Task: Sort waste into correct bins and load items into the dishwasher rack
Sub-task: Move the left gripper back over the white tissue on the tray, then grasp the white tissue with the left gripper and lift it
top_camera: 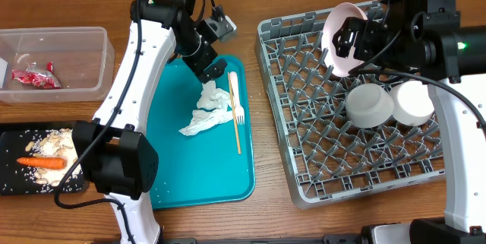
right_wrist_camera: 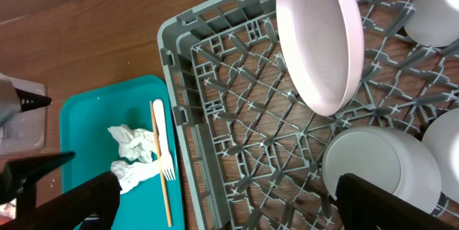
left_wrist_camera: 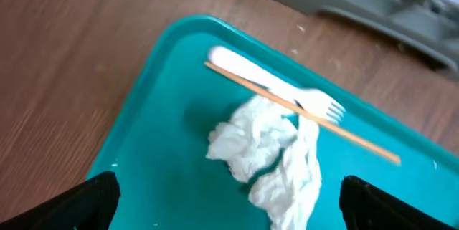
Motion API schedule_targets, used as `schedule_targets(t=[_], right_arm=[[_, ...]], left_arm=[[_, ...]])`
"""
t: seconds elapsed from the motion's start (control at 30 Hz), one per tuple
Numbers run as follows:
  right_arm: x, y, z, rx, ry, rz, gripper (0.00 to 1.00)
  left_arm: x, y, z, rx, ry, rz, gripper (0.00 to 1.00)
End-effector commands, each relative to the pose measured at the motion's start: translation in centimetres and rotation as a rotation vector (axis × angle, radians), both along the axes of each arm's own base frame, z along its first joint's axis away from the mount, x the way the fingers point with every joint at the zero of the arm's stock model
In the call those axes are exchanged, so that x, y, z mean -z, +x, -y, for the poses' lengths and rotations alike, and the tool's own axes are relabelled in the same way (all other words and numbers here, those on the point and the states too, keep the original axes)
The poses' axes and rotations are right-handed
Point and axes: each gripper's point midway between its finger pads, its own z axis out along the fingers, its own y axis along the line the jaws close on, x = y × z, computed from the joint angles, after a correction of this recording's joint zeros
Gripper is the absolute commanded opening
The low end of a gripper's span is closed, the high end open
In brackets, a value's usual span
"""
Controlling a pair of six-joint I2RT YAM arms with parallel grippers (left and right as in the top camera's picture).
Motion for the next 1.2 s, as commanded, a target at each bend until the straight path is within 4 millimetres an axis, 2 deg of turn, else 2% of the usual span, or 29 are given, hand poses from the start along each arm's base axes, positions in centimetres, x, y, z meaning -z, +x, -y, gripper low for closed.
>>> schedule_targets(t=[0.0, 0.13, 0.27, 0.47, 0.6, 0.8, 0.9, 0.97, 1.07, 1.17], right_arm=[[-0.7, 0.4, 0.1, 0.005, 0.000, 0.024, 1.00], [-0.7, 0.4, 0.1, 0.005, 0.000, 0.024, 1.00], [-0.7, 0.4, 0.1, 0.005, 0.000, 0.024, 1.00], [-0.7, 0.4, 0.1, 0.005, 0.000, 0.024, 1.00], [-0.7, 0.4, 0.1, 0.005, 0.000, 0.024, 1.00], [-0.7, 0.4, 0.1, 0.005, 0.000, 0.024, 1.00], [-0.7, 0.4, 0.1, 0.005, 0.000, 0.024, 1.00], [-0.7, 0.4, 0.1, 0.005, 0.000, 0.024, 1.00], [-0.7, 0.4, 0.1, 0.005, 0.000, 0.024, 1.00], [-0.7, 0.4, 0.1, 0.005, 0.000, 0.024, 1.00]], left_arm=[[0.1, -1.4, 1.2, 0.285, -0.055, 0.008, 1.00], [2.0, -2.3, 0.8, 0.295, -0.036, -0.072, 1.00], [5.8, -1.9, -1.7, 0.280, 0.123, -0.144, 1.00], [8.9, -1.3, -1.5, 0.286, 0.134, -0.187, 1.00], [10.1, -1.3, -1.5, 0.296, 0.165, -0.204, 1.00], [10.5, -1.3, -0.9, 0.335, 0.218, -0.190, 1.00], [10.6, -2.3, -0.2, 0.359, 0.211, -0.217, 1.00], [10.9, -3.6, 0.2, 0.399, 0.215, -0.257, 1.00], [12.1, -4.9, 0.1, 0.451, 0.270, -0.289, 1.00], [13.4, -5.2, -0.4, 0.462, 0.326, -0.291, 1.00]])
